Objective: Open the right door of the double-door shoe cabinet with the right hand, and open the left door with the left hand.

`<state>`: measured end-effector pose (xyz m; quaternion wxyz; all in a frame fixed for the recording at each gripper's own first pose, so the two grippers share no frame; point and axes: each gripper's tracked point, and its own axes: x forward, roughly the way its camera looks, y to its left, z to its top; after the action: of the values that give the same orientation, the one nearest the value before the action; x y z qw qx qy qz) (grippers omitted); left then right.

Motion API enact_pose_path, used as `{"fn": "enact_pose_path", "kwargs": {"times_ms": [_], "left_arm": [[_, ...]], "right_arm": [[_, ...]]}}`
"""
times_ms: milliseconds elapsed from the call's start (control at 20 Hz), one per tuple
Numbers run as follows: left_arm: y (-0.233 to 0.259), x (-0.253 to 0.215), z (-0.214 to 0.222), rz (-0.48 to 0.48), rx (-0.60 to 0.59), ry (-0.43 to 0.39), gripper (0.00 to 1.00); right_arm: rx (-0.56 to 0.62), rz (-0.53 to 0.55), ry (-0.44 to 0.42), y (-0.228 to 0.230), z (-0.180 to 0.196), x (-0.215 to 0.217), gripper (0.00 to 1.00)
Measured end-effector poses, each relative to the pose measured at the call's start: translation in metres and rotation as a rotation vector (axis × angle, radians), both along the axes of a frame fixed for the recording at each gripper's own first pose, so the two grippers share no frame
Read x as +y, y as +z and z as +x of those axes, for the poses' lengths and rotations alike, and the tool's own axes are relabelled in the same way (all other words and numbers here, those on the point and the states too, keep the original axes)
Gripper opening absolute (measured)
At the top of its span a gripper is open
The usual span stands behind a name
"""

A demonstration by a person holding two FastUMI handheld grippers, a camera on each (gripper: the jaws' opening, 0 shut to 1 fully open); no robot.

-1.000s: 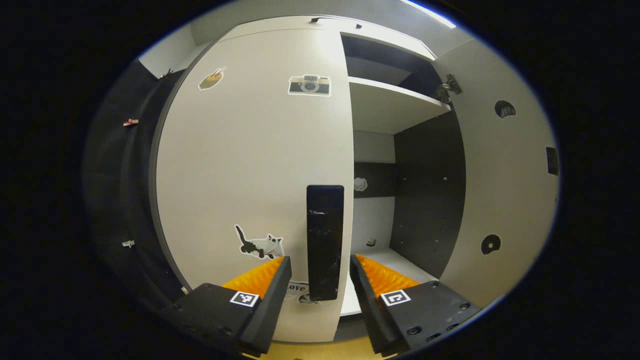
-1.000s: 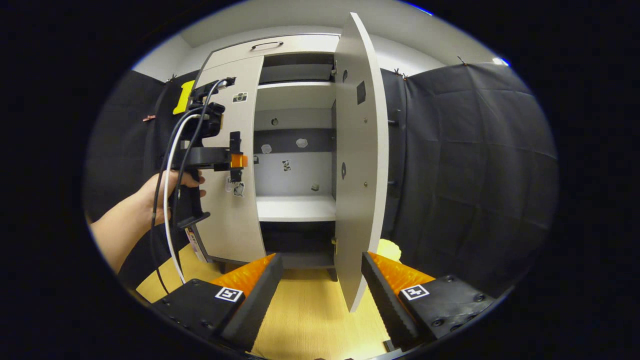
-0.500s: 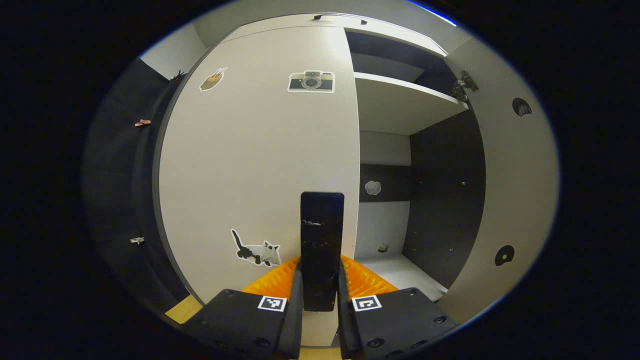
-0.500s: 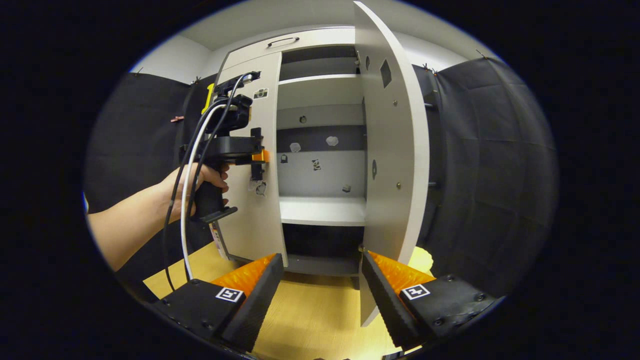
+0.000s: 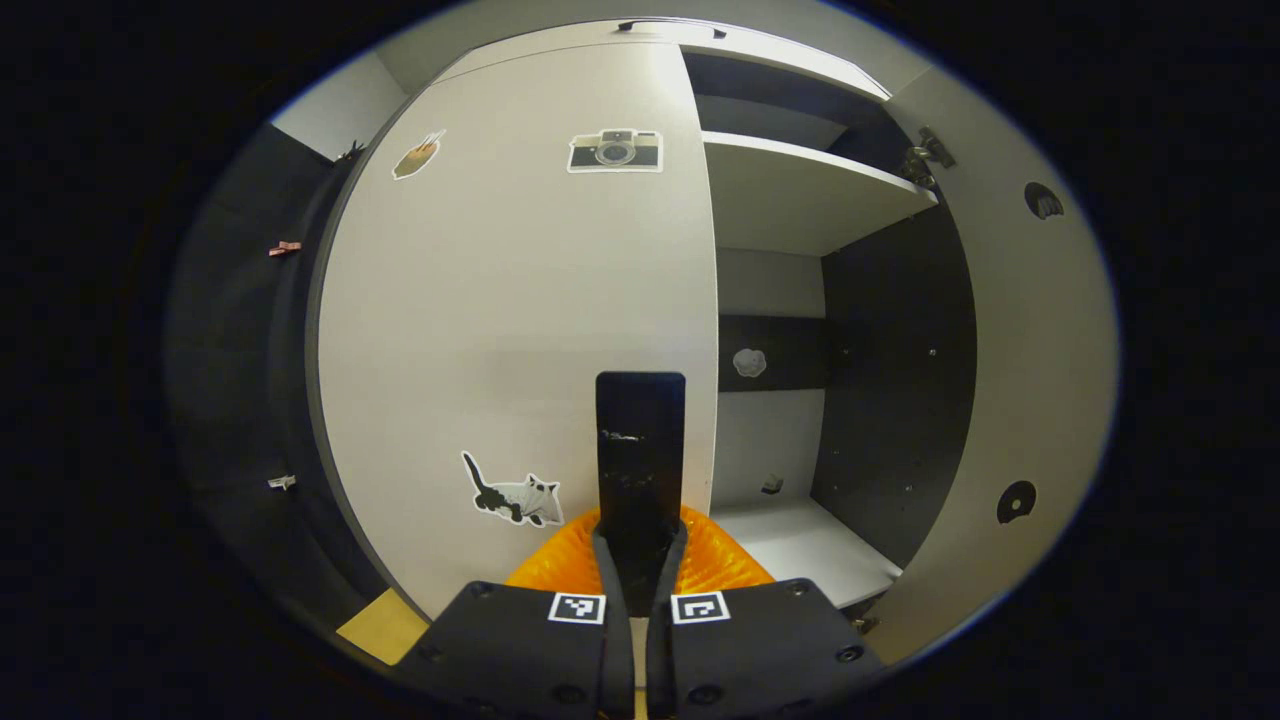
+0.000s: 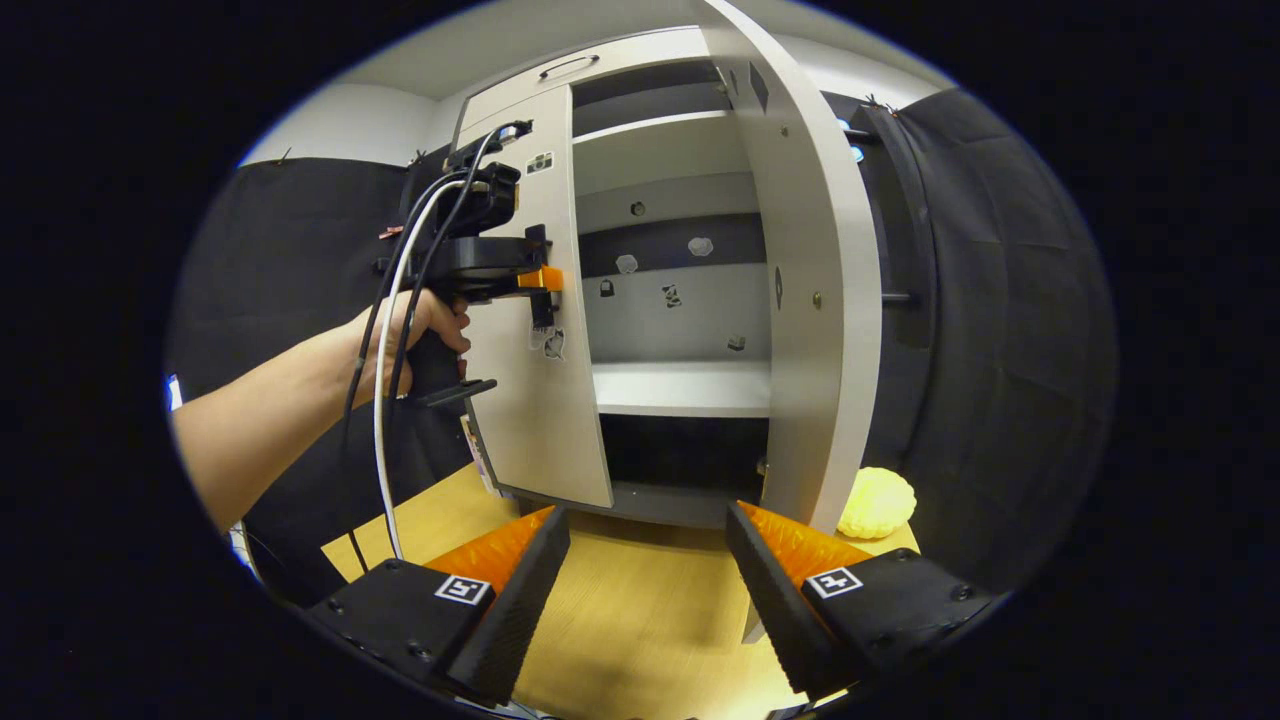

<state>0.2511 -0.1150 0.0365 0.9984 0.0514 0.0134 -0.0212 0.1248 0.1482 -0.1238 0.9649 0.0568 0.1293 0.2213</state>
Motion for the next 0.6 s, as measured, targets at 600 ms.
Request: {"fn": "enact_pose_path", "kwargs": {"times_ms": [600], "left_arm": [[-0.001, 0.008, -0.013, -0.028, 0.0, -0.07, 0.1]], "right_arm": [[-0.011, -0.024, -0.188, 0.007, 0.028, -0.023, 0.98]]}}
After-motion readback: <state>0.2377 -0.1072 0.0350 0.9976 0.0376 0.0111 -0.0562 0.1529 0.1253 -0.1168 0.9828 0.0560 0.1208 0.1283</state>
